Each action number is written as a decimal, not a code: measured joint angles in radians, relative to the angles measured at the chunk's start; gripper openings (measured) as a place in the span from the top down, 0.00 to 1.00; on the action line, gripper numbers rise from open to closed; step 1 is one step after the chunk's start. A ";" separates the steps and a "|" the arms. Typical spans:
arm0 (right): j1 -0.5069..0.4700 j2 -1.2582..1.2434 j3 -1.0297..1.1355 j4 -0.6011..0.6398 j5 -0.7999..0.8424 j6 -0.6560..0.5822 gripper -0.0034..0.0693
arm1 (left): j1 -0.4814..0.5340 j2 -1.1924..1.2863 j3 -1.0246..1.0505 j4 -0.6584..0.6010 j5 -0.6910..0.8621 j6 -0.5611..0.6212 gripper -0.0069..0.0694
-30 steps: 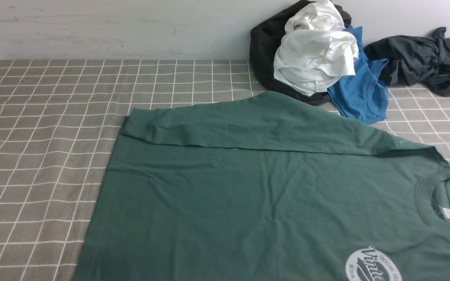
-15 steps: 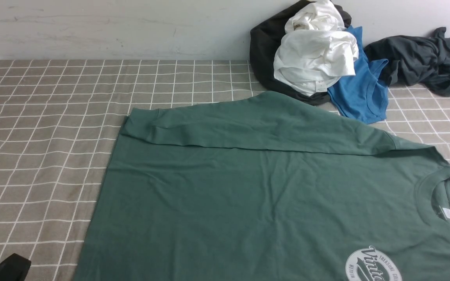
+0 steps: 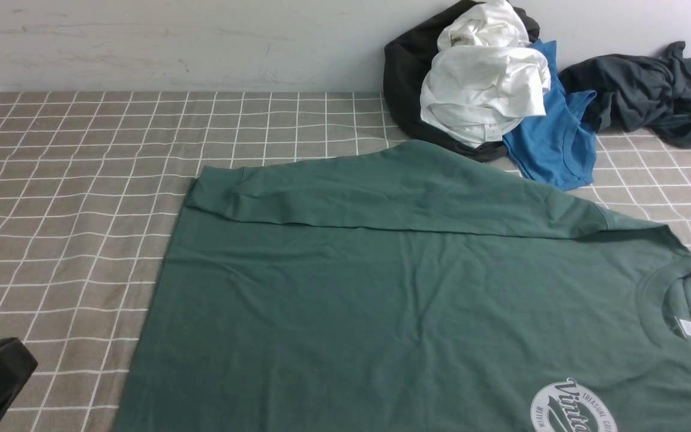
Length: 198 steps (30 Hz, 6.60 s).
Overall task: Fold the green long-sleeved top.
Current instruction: Use the left arm to clamp the cuff closest to it, then use the left arm to drag and place the cuff at the centered position on the left edge of the fabric, then use the left arm to clamp the cuff farthest from it, then use the left arm to drag and drop the cuff onto the cuff closest to the left arm, then use both arms simultaneously to clamp the lower edge of the clothing fabric
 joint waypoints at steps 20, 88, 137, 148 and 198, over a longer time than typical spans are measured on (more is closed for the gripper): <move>0.324 0.898 -0.743 -0.188 0.915 -0.612 0.97 | -0.325 0.837 -0.319 0.631 0.506 0.008 0.54; 0.442 0.933 -0.726 -0.355 0.812 -0.606 0.97 | -0.297 1.653 -0.997 0.712 0.364 0.097 0.85; 0.442 1.492 -1.117 -0.557 0.714 -0.423 0.97 | -0.123 2.251 -1.656 0.496 0.218 0.057 0.77; 0.442 1.492 -1.120 -0.580 0.761 -0.422 0.97 | -0.119 2.103 -1.675 0.447 0.427 0.051 0.88; 0.889 1.265 -0.540 -0.481 0.505 -0.606 0.30 | -0.544 1.081 -0.428 0.699 0.501 0.188 0.43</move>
